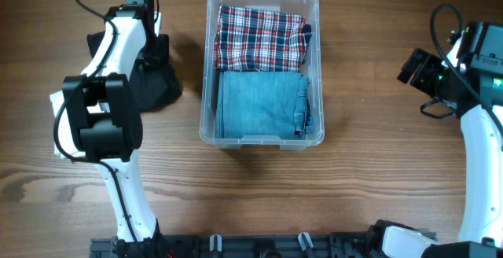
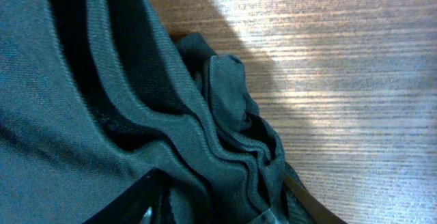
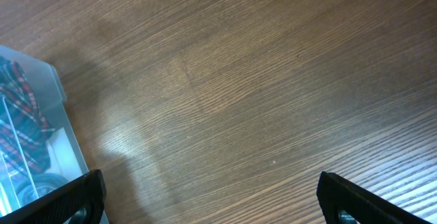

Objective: Pack container
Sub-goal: 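Lower the left gripper and grasp the black garment's edge, then carry the black garment over the container and lower it onto the plaid cloth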

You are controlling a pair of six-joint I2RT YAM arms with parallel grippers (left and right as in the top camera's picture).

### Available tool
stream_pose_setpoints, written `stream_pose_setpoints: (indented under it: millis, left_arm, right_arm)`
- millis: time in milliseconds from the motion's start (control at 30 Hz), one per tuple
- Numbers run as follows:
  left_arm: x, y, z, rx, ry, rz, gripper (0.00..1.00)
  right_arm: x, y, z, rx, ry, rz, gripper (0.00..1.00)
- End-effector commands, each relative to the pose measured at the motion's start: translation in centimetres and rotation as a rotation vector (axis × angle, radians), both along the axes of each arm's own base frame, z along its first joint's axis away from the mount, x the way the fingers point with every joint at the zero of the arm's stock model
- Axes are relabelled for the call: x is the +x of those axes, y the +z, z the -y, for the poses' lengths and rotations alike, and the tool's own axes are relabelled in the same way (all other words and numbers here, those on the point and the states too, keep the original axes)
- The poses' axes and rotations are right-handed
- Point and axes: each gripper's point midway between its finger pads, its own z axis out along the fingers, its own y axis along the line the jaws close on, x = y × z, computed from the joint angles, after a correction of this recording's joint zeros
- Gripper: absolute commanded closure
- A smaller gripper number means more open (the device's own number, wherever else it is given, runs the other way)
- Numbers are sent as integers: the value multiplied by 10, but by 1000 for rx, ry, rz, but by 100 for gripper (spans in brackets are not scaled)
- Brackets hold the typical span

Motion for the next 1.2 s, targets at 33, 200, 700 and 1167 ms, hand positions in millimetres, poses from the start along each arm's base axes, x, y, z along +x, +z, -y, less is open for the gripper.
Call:
stream_pose_setpoints:
  millis: [33, 200, 700, 1167]
  left_arm:
    - [-17, -29, 10, -45, 5, -97, 65]
    - [-21, -29, 10, -45, 5, -109, 87]
    - [17, 96, 12, 78, 22, 201, 96]
    - [3, 259, 55, 200, 29, 602, 96]
  right_arm:
    - [2, 5, 2, -12, -4, 12, 0]
    - [2, 4, 2, -12, -4, 11, 0]
    - [2, 4, 4, -12, -9, 10, 0]
    - [2, 3, 4, -11, -9, 7, 0]
